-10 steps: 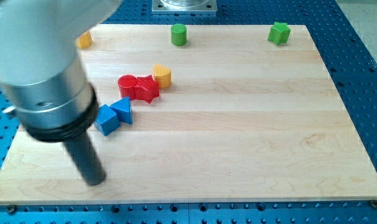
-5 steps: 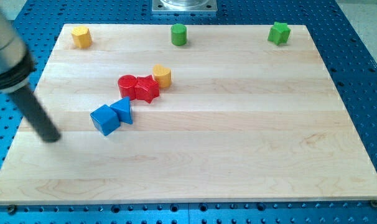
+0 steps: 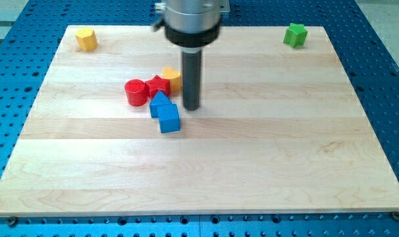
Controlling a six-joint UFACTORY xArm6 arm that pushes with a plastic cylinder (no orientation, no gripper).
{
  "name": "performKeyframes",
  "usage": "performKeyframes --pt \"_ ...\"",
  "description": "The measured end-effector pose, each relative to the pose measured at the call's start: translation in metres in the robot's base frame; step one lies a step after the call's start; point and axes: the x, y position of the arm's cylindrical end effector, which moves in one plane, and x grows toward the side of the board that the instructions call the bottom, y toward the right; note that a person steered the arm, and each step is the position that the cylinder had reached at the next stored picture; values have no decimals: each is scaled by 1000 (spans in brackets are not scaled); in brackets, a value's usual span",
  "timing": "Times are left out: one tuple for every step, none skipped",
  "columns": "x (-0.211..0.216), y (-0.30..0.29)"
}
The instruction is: Move the triangle to the center left of the board
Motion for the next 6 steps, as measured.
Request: performKeyframes --pt "28 -62" --pt "20 -108" --pt "14 -154" --pt "17 -189" --pt "17 -183" --pt "17 -175"
